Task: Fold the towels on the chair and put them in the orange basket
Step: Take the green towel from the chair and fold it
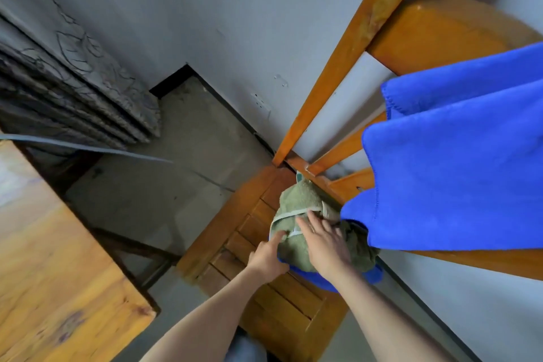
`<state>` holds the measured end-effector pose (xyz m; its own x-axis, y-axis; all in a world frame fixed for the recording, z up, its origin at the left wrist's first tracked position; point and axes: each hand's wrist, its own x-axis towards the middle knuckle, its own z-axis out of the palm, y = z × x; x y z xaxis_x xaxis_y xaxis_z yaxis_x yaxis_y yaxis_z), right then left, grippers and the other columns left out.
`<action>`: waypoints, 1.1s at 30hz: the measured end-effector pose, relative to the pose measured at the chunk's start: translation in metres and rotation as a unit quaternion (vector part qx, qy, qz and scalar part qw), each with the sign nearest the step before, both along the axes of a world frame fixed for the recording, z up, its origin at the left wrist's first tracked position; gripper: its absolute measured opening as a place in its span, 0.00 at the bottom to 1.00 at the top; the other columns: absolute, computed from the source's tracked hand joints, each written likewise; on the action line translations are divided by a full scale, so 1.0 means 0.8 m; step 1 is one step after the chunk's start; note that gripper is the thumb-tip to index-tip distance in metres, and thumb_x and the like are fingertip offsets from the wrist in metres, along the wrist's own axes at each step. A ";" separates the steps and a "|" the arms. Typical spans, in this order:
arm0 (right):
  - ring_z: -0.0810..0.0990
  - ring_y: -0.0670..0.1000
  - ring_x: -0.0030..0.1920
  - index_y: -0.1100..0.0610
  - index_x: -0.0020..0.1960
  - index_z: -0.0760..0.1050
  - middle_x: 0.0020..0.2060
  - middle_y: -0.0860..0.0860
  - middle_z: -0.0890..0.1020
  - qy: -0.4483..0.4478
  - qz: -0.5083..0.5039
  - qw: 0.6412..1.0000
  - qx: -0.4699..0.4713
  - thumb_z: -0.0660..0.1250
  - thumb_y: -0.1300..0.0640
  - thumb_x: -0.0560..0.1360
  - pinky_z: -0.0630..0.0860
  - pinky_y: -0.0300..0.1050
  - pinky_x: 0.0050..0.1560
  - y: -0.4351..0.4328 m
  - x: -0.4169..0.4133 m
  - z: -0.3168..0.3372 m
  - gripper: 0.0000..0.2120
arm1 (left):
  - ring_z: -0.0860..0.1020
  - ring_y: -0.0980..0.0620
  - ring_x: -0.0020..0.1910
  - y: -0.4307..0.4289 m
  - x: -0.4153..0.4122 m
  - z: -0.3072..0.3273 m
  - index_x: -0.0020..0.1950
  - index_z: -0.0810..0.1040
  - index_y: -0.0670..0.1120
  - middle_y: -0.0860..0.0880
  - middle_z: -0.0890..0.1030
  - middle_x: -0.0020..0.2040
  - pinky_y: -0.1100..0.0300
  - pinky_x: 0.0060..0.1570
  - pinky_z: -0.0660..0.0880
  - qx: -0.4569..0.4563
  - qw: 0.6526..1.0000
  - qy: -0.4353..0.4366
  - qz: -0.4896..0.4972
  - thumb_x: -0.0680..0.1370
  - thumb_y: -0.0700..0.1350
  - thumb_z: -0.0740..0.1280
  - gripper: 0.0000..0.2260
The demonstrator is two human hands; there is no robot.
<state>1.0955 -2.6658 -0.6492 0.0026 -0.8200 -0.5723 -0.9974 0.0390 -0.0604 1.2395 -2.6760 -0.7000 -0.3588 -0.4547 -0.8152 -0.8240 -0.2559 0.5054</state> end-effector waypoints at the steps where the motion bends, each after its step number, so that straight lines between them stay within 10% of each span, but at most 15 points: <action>1: 0.58 0.56 0.72 0.51 0.76 0.50 0.75 0.54 0.55 0.023 0.004 1.000 0.012 0.56 0.65 0.78 0.61 0.52 0.67 0.005 0.000 0.001 0.30 | 0.66 0.46 0.65 0.006 -0.001 0.001 0.72 0.61 0.53 0.46 0.72 0.65 0.51 0.64 0.65 -0.023 0.999 -0.022 -0.017 0.73 0.45 0.66 0.29; 10: 0.74 0.55 0.59 0.56 0.59 0.74 0.55 0.54 0.78 0.071 -0.017 0.997 0.033 0.63 0.62 0.75 0.69 0.49 0.58 0.084 -0.002 0.061 0.13 | 0.74 0.50 0.54 0.075 0.029 0.066 0.47 0.74 0.51 0.51 0.78 0.50 0.59 0.46 0.61 -0.123 0.992 -0.023 -0.026 0.74 0.45 0.63 0.04; 15: 0.78 0.51 0.26 0.54 0.26 0.76 0.22 0.50 0.77 0.039 -0.010 0.997 -0.067 0.82 0.61 0.38 0.74 0.42 0.26 0.119 -0.008 0.104 0.20 | 0.75 0.52 0.54 0.082 0.033 0.125 0.52 0.77 0.48 0.53 0.80 0.52 0.61 0.49 0.65 -0.199 0.980 0.010 -0.022 0.73 0.45 0.64 0.10; 24: 0.79 0.50 0.29 0.53 0.29 0.76 0.25 0.49 0.77 0.025 0.050 0.976 -0.210 0.79 0.56 0.48 0.73 0.38 0.27 0.170 -0.021 0.217 0.15 | 0.77 0.48 0.49 0.144 0.038 0.259 0.47 0.78 0.45 0.53 0.77 0.44 0.57 0.47 0.70 -0.337 0.940 0.051 0.027 0.71 0.41 0.66 0.07; 29: 0.75 0.55 0.54 0.59 0.55 0.75 0.50 0.54 0.79 -0.046 0.023 0.952 -0.303 0.61 0.60 0.76 0.72 0.46 0.52 0.177 -0.021 0.312 0.10 | 0.74 0.52 0.43 0.162 0.037 0.350 0.52 0.78 0.42 0.50 0.77 0.46 0.65 0.41 0.67 -0.422 0.899 0.063 0.100 0.73 0.39 0.67 0.08; 33: 0.72 0.56 0.55 0.62 0.57 0.73 0.52 0.55 0.78 -0.146 -0.010 0.918 -0.368 0.58 0.62 0.77 0.69 0.47 0.52 0.178 -0.009 0.382 0.11 | 0.72 0.52 0.40 0.175 0.046 0.416 0.51 0.77 0.43 0.50 0.76 0.43 0.61 0.44 0.66 -0.476 0.863 0.079 0.147 0.73 0.38 0.67 0.08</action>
<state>1.0882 -2.5230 -0.3434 0.0492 -0.9858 0.1605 -0.9338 -0.1024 -0.3429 1.2760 -2.5357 -0.3670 -0.1858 -0.9822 0.0272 -0.6963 0.1511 0.7017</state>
